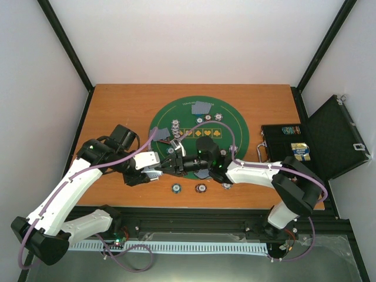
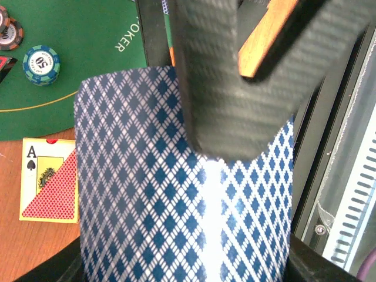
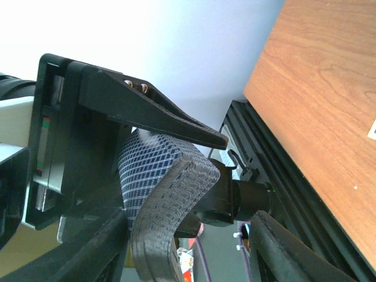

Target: Distribute texas hold em gaming equipment

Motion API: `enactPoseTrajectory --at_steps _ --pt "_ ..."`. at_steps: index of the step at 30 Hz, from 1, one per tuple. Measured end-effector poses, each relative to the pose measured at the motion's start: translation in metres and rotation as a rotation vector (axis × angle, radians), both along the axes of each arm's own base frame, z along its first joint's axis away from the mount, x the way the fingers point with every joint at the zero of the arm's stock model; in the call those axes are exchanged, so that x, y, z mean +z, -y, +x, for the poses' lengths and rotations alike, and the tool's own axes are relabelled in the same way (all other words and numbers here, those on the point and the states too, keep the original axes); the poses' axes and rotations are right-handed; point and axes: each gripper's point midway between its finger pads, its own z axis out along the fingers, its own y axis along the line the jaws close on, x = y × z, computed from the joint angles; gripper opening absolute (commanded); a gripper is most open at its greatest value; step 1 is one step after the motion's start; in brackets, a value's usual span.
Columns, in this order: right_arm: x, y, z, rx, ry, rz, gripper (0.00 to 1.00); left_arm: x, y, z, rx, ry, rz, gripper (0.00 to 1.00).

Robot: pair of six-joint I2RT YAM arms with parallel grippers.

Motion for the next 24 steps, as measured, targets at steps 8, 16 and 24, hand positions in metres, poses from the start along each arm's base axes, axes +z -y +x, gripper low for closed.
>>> enactPoseTrajectory --at_steps 8,16,24 --pt "0.003 0.009 0.006 -0.035 0.007 -0.025 0.72 0.0 0.0 0.0 -0.001 0.001 -0.002 0.21" --pt "0.002 -0.007 -0.004 0.01 -0.011 -0.013 0.74 0.0 0.0 0.0 -0.001 0.001 -0.003 0.2" --pt "-0.001 -0.033 -0.014 0.066 -0.046 0.034 0.74 0.0 -0.001 -0.001 0.001 -0.002 0.004 0.2"
